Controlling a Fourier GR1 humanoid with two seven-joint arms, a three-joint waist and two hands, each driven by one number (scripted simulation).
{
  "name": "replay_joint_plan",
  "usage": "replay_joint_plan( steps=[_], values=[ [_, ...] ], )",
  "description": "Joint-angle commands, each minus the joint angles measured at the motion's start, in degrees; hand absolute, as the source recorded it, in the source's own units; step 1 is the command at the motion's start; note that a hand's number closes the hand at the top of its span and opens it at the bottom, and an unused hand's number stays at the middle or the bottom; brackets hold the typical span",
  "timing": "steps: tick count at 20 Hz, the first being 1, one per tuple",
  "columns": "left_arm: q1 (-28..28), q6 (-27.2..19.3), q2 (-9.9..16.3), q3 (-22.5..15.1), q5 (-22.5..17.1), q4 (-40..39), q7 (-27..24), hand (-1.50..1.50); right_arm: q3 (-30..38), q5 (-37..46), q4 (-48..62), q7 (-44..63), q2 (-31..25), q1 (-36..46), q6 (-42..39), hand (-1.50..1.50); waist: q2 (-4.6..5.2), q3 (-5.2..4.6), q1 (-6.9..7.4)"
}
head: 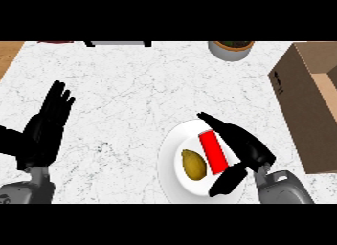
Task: Pick the lemon from the plate and place it in the cardboard box
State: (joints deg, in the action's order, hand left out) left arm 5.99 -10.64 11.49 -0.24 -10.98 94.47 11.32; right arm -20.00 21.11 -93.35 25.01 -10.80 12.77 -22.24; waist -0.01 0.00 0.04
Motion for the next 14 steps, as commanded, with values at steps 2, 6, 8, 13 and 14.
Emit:
replay_joint_plan(
  steps=[2,6,8,13,14],
  values=[
    [4.80,-1.59,-1.13,0.17,2.20,-1.29,3.60,0.00,-2.31,5.70,6.19,-2.10,4.82,1.12,2.88,-1.50,0.05,0.01,0.02],
    [0.74,2.68,0.05,2.77,-0.36,2.43,2.58,0.00,1.39,7.73,9.23,-2.72,4.46,4.43,1.32,-1.50,0.02,0.00,0.19],
    [-3.43,0.70,-1.79,0.24,2.56,7.18,4.05,0.00,-0.98,9.88,6.49,-3.47,5.02,-0.14,2.24,-1.50,-0.04,0.01,0.12],
    [-3.66,2.36,-3.49,0.44,2.46,6.74,2.82,0.00,1.94,11.22,12.60,-5.46,7.06,3.18,1.49,-1.50,0.00,0.01,0.21],
    [-2.44,5.11,-0.80,4.78,-0.14,3.95,2.75,0.00,1.48,11.71,10.46,-7.48,5.40,0.51,0.62,-1.50,0.00,0.00,0.09]
  ],
)
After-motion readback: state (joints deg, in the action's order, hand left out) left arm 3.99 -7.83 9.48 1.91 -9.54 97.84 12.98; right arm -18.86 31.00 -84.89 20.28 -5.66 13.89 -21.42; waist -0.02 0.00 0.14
